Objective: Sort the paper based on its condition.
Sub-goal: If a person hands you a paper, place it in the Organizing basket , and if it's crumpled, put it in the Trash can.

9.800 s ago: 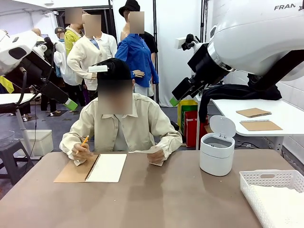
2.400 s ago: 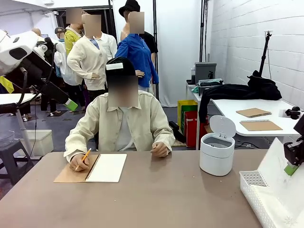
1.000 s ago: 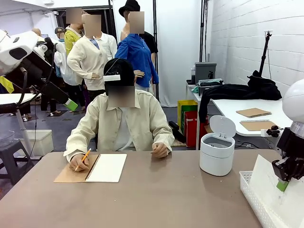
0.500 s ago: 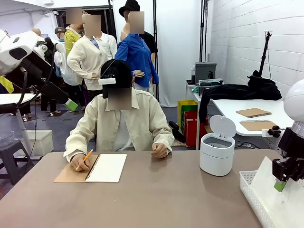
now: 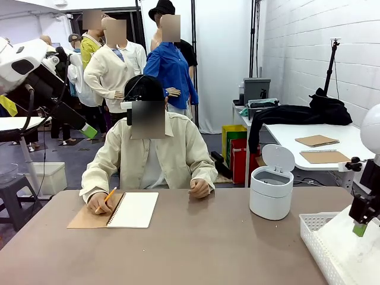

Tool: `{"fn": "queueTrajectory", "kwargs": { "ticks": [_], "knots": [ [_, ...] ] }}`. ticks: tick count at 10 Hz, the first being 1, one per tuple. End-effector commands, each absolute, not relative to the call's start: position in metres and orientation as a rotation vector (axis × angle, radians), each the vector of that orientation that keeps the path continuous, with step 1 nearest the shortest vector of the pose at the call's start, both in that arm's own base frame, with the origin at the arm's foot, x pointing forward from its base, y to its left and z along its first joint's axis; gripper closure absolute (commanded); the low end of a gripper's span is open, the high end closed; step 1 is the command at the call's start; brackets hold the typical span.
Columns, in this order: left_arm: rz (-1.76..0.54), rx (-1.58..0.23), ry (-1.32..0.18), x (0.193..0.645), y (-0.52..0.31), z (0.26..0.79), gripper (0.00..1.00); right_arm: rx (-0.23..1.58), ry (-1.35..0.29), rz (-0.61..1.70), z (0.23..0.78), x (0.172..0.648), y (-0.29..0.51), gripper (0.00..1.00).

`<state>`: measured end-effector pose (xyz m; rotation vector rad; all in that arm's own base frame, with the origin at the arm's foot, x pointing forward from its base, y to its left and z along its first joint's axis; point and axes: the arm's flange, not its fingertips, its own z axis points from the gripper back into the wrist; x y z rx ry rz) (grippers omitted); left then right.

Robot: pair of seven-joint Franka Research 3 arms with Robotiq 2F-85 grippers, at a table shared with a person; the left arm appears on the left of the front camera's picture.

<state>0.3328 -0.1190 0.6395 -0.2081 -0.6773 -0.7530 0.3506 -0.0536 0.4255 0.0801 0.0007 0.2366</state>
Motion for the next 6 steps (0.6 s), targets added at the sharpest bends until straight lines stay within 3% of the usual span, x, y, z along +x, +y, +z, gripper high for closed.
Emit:
{"fn": "queueTrajectory", "kwargs": {
  "ticks": [1,6],
  "knots": [
    [-0.750,-0.215,-0.677,0.333,-0.118,0.639,0.00,-0.025,-0.043,0.213,0.449,0.359,-0.061,0.00],
    [-0.750,-0.215,-0.677,0.333,-0.118,0.639,0.00,0.078,-0.246,0.302,0.509,0.360,-0.048,0.00]
  ]
}}
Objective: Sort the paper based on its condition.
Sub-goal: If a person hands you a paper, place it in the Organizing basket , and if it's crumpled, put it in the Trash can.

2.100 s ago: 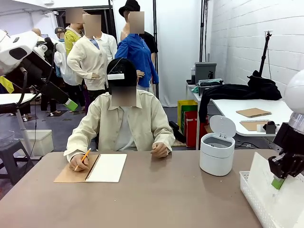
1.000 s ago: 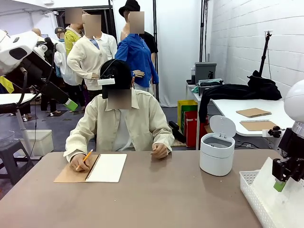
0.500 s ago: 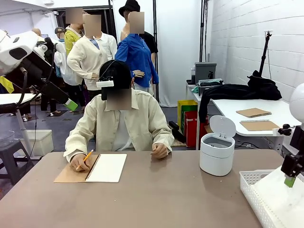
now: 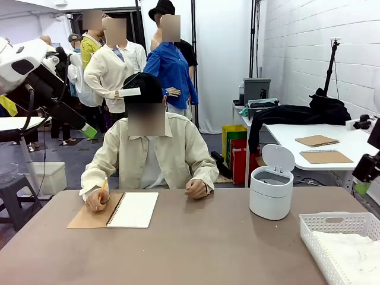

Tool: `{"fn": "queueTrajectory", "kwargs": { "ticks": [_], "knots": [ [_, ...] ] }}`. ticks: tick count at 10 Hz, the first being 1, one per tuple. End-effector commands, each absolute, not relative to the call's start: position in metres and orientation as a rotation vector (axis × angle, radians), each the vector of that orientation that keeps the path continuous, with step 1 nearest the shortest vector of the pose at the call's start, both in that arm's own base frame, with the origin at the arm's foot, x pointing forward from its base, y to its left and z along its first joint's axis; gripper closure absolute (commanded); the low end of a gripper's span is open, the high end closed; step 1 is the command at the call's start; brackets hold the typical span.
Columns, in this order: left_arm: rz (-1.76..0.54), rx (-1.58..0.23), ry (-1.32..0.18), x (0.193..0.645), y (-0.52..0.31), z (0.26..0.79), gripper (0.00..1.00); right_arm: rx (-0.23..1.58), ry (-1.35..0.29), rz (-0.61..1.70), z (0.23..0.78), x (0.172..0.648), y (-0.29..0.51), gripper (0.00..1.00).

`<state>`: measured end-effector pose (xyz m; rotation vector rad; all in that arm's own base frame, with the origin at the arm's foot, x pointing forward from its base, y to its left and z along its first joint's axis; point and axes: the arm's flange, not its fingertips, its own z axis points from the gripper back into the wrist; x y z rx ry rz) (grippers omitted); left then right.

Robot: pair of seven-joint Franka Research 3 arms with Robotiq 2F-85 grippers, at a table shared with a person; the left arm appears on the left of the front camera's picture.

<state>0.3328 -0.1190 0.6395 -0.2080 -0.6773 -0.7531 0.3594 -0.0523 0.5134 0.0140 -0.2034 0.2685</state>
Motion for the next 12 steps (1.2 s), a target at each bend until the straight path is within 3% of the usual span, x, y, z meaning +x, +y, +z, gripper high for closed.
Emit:
{"fn": "queueTrajectory", "kwargs": {
  "ticks": [1,6,9,12],
  "knots": [
    [-0.750,-0.215,-0.677,0.333,-0.118,0.639,0.00,-0.009,-0.164,0.252,0.503,0.361,-0.061,0.00],
    [-0.750,-0.215,-0.677,0.333,-0.118,0.639,0.00,0.006,-0.177,0.260,0.505,0.360,-0.058,0.00],
    [-0.750,-0.215,-0.677,0.333,-0.118,0.639,0.00,0.138,-0.291,0.666,0.539,0.364,0.033,0.00],
    [-0.750,-0.215,-0.677,0.333,-0.118,0.639,0.00,0.228,-0.441,0.903,0.574,0.376,0.104,0.00]
  ]
}}
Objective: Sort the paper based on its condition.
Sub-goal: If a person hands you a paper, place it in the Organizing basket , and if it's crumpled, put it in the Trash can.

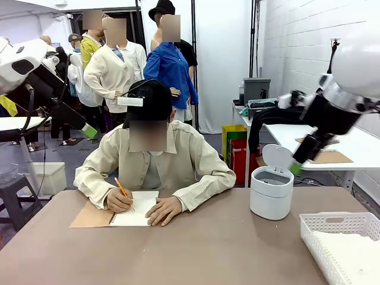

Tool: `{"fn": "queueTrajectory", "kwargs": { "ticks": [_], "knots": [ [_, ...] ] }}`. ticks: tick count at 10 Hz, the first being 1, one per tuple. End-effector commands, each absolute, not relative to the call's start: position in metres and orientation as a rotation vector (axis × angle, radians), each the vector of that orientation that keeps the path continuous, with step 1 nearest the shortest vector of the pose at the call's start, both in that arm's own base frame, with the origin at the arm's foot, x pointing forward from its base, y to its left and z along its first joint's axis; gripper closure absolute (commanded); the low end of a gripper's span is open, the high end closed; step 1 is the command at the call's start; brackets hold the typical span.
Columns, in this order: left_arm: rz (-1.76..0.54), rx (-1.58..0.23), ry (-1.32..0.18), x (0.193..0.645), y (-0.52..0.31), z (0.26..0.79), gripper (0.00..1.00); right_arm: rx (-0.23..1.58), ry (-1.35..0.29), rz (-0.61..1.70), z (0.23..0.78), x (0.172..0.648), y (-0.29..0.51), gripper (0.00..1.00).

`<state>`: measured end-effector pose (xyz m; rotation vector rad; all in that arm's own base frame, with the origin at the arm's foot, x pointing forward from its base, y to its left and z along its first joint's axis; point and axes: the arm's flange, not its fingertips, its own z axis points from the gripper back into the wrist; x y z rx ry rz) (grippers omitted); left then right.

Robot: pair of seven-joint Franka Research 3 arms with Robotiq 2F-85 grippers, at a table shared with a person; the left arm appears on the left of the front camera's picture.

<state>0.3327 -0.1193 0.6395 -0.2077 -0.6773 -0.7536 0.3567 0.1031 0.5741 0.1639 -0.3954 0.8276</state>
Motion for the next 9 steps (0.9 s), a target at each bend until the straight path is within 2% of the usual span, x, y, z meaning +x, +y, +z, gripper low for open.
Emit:
{"fn": "queueTrajectory", "kwargs": {
  "ticks": [1,5,7,9],
  "knots": [
    [-0.750,-0.215,-0.677,0.333,-0.118,0.639,0.00,0.258,-0.493,0.964,0.585,0.383,0.122,0.00],
    [-0.750,-0.215,-0.677,0.333,-0.118,0.639,0.00,0.386,-0.673,1.111,0.604,0.437,0.185,0.00],
    [-0.750,-0.215,-0.677,0.333,-0.118,0.639,0.00,0.470,-0.742,1.113,0.604,0.456,0.202,0.00],
    [-0.750,-0.215,-0.677,0.333,-0.118,0.639,0.00,0.481,-0.790,1.098,0.608,0.469,0.211,0.00]
  ]
}}
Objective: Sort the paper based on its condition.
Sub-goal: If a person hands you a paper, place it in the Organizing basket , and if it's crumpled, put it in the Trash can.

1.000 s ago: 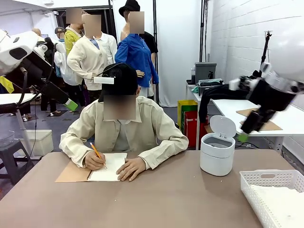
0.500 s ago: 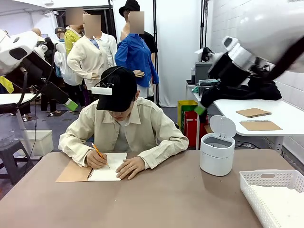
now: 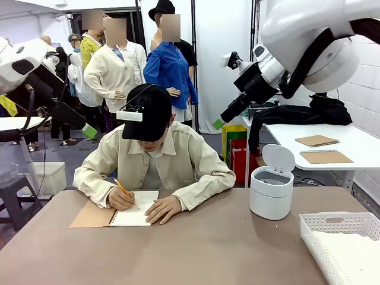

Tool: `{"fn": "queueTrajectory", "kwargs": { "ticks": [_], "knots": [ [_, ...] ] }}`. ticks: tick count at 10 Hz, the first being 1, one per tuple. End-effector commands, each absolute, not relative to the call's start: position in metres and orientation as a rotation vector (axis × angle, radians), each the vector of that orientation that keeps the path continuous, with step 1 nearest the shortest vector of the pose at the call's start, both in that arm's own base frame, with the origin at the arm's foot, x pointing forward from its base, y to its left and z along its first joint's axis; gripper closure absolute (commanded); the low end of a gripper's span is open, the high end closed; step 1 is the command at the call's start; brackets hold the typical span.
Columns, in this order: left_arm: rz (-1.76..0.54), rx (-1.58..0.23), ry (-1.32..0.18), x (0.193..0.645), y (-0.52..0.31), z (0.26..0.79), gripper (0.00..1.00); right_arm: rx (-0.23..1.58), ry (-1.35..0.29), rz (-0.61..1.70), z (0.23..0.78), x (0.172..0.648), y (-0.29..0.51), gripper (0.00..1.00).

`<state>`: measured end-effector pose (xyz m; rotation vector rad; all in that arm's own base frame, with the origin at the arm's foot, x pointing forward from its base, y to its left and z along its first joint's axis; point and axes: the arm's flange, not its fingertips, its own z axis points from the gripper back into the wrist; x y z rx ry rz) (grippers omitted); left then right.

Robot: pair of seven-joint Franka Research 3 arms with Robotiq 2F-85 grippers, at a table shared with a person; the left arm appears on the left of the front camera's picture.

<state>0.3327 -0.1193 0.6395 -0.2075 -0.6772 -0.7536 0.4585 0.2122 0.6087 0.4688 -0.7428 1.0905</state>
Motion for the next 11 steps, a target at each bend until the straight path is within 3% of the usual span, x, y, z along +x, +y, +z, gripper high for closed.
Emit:
{"fn": "queueTrajectory", "kwargs": {
  "ticks": [1,11],
  "knots": [
    [-0.750,-0.215,-0.677,0.333,-0.118,0.639,0.00,0.490,-0.791,1.082,0.609,0.472,0.214,0.00],
    [-0.750,-0.215,-0.677,0.333,-0.118,0.639,0.00,0.477,-0.757,1.077,0.612,0.468,0.220,0.00]
  ]
}}
